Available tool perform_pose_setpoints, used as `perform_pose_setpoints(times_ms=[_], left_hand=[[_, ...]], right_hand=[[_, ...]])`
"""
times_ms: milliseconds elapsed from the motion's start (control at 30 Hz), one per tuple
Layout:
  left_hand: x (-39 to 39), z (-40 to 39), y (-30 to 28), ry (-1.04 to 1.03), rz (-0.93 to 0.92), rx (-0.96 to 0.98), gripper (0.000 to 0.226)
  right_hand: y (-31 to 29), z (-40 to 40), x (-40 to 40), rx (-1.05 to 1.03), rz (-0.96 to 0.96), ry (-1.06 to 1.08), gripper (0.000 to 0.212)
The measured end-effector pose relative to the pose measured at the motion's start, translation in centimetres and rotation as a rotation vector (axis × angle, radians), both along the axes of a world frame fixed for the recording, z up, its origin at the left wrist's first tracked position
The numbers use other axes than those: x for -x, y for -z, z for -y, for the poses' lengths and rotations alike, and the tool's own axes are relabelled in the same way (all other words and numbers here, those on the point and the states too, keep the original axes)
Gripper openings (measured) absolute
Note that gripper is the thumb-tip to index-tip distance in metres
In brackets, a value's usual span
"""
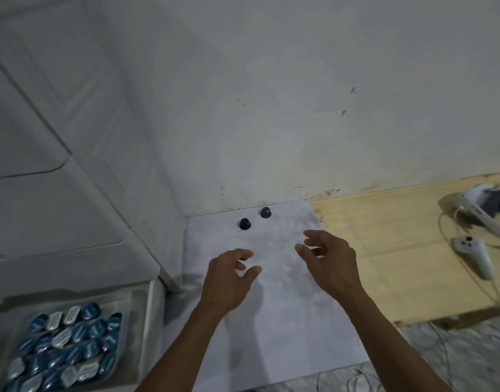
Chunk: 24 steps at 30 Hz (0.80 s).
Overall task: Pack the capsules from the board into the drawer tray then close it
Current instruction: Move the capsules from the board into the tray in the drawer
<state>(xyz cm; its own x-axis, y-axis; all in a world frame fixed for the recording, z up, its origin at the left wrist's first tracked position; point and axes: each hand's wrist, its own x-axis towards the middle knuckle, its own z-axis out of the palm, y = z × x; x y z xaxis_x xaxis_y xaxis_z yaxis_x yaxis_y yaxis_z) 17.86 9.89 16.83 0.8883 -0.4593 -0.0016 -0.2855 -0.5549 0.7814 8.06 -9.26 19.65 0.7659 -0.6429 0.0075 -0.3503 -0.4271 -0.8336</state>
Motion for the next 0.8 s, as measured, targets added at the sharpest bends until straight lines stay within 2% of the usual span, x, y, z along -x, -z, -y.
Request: perform_pose_setpoints(times_ms=[333, 467, 700, 800], left_hand=[[-10.1, 7.0, 3.5, -0.042, -0.02, -0.136, 0.045], [-14.0, 8.6, 5.8, -0.016, -0.022, -0.211, 0.043], [-18.2, 10.9, 11.4, 0.043, -0.016, -0.438, 0.053], [-19.1, 11.3, 13.8, 0.099, -0.021, -0.523, 0.049]], right_hand=[[4.8, 4.6, -11.4, 0.064, -0.163, -0.127, 0.038], [7.0, 6.1, -16.8, 0.103, -0.249, -0.169, 0.039], [13.4, 7.2, -23.5, 0.328, -0.398, -0.374, 0.047], [16.4, 7.5, -25.2, 0.385, -0.454, -0.445, 0.051]])
